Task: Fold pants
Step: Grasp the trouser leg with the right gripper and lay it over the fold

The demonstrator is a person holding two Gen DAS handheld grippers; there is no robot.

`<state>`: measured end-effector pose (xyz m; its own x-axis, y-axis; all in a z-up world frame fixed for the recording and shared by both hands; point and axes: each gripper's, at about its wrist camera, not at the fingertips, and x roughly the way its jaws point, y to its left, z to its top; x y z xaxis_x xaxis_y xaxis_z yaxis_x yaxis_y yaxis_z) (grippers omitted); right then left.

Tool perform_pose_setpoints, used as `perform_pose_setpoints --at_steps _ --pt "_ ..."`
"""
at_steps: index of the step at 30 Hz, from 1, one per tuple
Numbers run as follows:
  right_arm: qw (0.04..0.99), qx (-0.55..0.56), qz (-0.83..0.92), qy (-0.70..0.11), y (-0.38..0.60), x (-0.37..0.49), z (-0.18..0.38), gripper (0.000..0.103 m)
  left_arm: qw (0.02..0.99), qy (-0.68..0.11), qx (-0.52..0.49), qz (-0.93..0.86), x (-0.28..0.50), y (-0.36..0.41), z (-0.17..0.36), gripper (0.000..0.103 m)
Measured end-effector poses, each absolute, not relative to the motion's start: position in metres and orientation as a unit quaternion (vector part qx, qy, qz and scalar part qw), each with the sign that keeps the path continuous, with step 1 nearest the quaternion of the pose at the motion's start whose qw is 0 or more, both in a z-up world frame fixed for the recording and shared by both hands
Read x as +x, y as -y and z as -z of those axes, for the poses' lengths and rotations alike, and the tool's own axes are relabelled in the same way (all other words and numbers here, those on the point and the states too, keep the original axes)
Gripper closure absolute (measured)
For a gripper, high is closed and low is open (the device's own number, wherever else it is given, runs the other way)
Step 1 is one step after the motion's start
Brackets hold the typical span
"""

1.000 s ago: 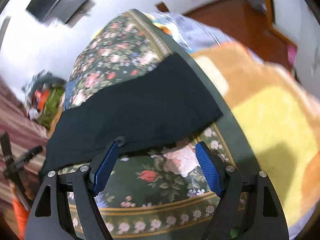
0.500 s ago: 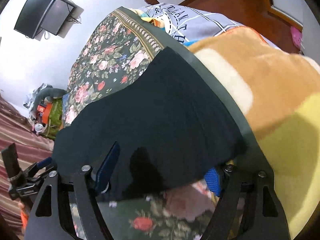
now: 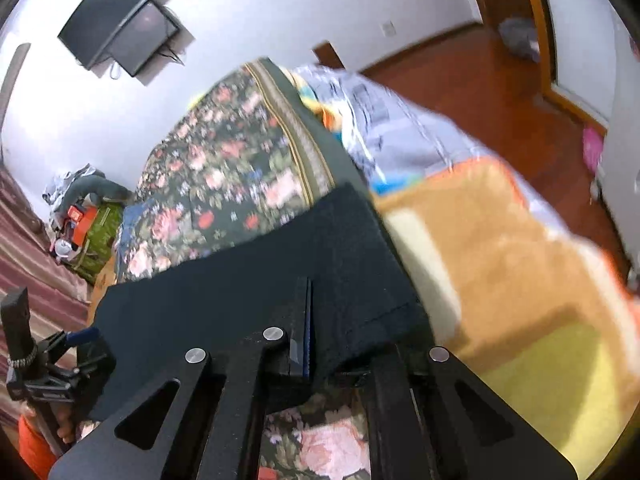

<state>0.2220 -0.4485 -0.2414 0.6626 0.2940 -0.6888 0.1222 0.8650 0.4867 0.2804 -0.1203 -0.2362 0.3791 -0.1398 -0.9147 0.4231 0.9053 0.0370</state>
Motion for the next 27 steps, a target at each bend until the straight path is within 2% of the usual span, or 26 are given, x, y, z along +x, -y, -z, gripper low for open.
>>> perform_pose_setpoints --at_steps 4,9,18,22,27 --pt "0.890 0.224 -0.041 -0.395 0.441 0.231 0.222 0.099 0.822 -0.533 0.123 0.157 0.280 0.113 0.231 0.002" --pt "0.907 0.202 -0.066 -0.364 0.423 0.235 0.180 0.099 0.845 -0.511 0.062 0.142 0.275 0.086 0.204 0.002" --pt "0.926 0.178 -0.168 -0.286 0.359 0.241 0.084 0.099 0.907 -0.408 0.019 0.102 0.243 0.029 0.125 0.002" --pt "0.925 0.159 -0.213 -0.270 0.312 0.246 0.063 0.099 0.922 -0.375 0.009 0.093 0.222 0.006 0.102 0.001" --pt "0.910 0.127 -0.267 -0.290 0.242 0.258 0.066 0.099 0.934 -0.350 0.012 0.070 0.200 -0.020 0.092 0.001"
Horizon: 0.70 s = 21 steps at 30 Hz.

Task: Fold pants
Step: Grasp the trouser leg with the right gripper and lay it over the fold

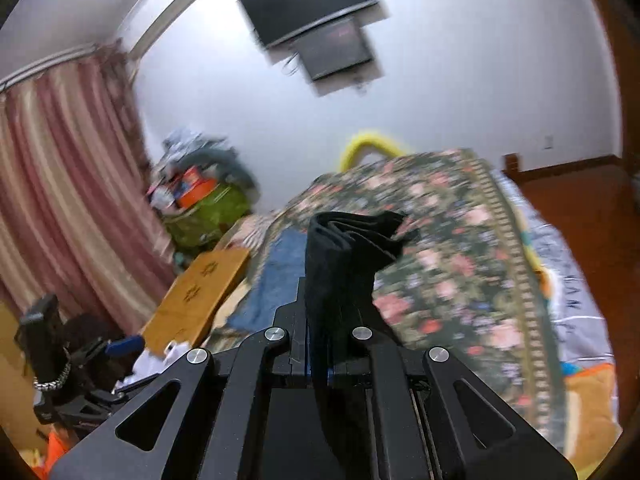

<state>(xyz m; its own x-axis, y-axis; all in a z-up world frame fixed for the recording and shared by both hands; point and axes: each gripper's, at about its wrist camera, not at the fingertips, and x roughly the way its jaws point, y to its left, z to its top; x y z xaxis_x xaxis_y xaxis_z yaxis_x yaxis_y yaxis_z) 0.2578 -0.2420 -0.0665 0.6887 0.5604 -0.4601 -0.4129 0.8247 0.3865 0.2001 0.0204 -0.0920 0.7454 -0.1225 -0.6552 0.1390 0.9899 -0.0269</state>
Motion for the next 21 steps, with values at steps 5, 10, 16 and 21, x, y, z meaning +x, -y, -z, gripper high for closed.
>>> perform_pose_setpoints --at_steps 5,10,16,21 --pt "0.876 0.092 -0.317 -0.352 0.175 0.258 0.112 0.099 0.934 -0.353 -0.010 0.051 0.184 -0.048 0.099 0.001" --pt "0.833 0.030 -0.346 -0.430 0.125 0.237 0.180 0.099 0.926 -0.376 -0.024 0.032 0.179 -0.069 0.112 0.001" --pt "0.813 -0.032 -0.356 -0.460 0.108 0.215 0.196 0.079 0.920 -0.389 -0.031 0.023 0.178 -0.078 0.125 0.001" --pt "0.797 -0.048 -0.389 -0.459 0.116 0.204 0.179 0.055 0.921 -0.387 -0.024 0.028 0.184 -0.071 0.123 0.001"
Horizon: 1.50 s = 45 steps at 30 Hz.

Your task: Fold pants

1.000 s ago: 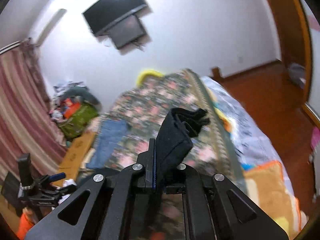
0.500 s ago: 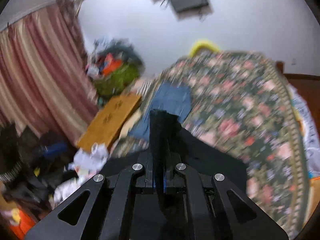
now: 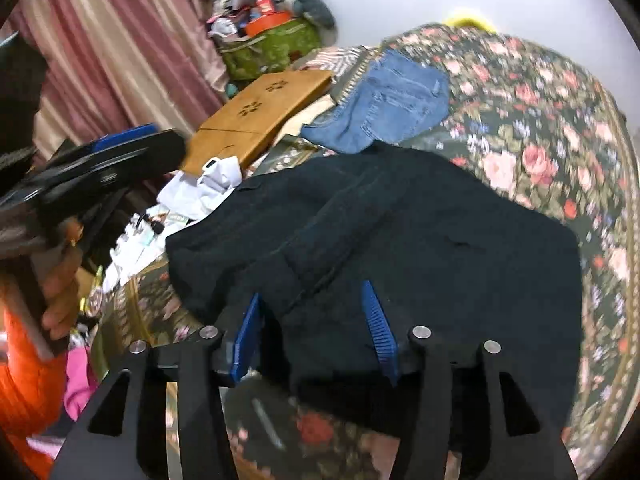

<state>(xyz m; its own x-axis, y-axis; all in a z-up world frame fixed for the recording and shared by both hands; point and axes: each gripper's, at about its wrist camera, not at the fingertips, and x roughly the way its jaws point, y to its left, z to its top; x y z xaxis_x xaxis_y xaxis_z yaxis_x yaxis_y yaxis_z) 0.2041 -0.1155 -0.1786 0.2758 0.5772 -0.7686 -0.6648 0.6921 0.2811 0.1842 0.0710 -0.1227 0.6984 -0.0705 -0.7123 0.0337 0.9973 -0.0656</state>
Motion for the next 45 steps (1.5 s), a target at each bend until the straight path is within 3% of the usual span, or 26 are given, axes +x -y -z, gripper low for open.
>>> perform_pose_setpoints --at_steps 5,13,28,45 --pt "0.835 -0.072 -0.365 -0.405 0.139 0.204 0.156 0.042 0.926 -0.376 -0.006 0.034 0.200 -0.057 0.114 0.001" --pt "0.882 -0.047 -0.302 -0.360 0.186 0.240 0.122 0.038 0.923 -0.378 0.014 0.068 0.245 -0.024 0.111 0.000" --pt "0.815 -0.036 -0.297 -0.497 0.207 0.303 0.223 0.042 0.837 -0.532 0.092 0.087 0.321 0.011 0.230 0.000" --pt "0.828 -0.031 -0.264 -0.494 0.249 0.247 0.226 0.043 0.859 -0.490 0.128 0.077 0.266 -0.002 0.216 0.000"
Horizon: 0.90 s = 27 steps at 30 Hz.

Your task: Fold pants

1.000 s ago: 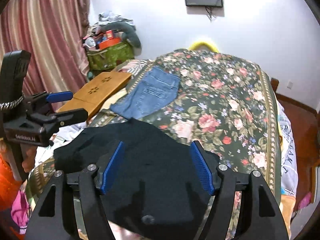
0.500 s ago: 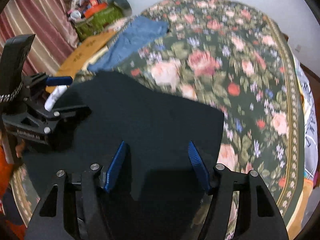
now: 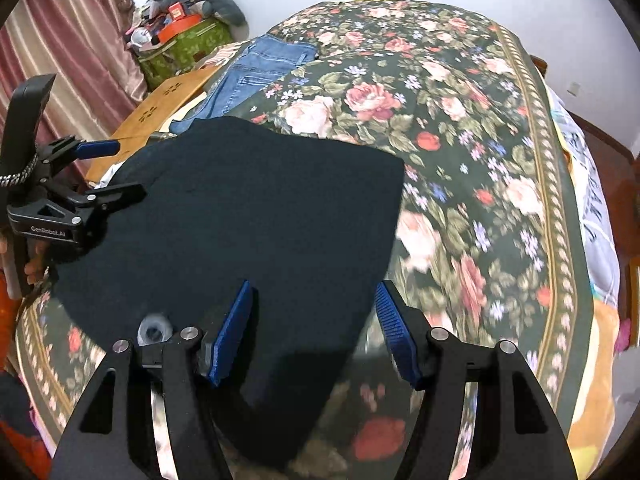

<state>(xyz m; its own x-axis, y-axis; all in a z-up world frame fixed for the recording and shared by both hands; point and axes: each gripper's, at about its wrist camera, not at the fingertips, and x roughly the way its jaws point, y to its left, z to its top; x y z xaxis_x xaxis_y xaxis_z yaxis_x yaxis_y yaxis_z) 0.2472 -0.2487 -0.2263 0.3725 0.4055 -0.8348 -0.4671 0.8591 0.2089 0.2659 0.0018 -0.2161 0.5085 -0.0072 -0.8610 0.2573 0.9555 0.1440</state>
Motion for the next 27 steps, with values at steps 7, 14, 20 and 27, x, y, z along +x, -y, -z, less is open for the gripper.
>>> perform_pose_setpoints --at_steps 7,14,20,27 --pt "0.836 -0.023 -0.244 -0.491 0.261 0.227 0.220 0.043 0.873 -0.468 0.133 0.024 0.230 -0.015 0.200 0.000" --pt "0.864 -0.038 -0.241 -0.441 0.254 0.209 0.187 0.043 0.891 -0.441 0.100 -0.035 0.187 -0.053 0.180 0.000" --pt "0.873 -0.027 -0.285 -0.394 0.220 0.208 0.152 0.043 0.906 -0.417 0.015 -0.064 0.161 -0.095 0.157 0.000" --pt "0.865 -0.053 -0.338 -0.368 0.154 0.212 0.144 0.039 0.908 -0.403 -0.054 -0.099 0.126 -0.143 0.152 0.000"
